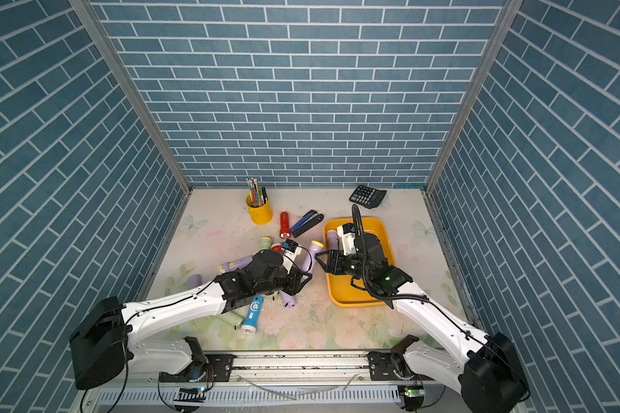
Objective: Put the flashlights into the storage boxes
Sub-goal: Place the flashlight at the storage box.
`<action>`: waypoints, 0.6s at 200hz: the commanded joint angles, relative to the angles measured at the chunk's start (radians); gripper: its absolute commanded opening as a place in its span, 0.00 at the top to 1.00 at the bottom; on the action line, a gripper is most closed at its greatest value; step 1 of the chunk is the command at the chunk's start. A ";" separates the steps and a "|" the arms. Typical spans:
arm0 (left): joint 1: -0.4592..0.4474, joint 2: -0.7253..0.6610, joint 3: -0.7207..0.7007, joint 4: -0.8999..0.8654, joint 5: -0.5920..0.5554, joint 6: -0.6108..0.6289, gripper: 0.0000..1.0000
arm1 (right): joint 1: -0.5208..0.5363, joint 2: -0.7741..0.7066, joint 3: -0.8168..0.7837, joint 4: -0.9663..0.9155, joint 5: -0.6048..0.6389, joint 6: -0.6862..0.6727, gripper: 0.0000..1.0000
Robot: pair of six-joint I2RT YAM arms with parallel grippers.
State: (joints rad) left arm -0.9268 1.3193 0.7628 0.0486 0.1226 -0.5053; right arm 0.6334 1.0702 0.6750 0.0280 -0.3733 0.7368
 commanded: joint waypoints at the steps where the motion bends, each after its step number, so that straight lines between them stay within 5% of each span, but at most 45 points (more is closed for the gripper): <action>1: 0.005 0.016 -0.005 0.102 0.010 -0.008 0.72 | -0.001 0.011 -0.032 0.129 -0.044 0.098 0.38; 120: 0.005 0.003 -0.040 0.247 0.019 -0.009 0.75 | -0.001 0.089 -0.105 0.422 -0.107 0.282 0.43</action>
State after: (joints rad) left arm -0.9268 1.3407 0.7372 0.2237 0.1360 -0.5163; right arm 0.6334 1.1458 0.6029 0.3042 -0.4469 0.9409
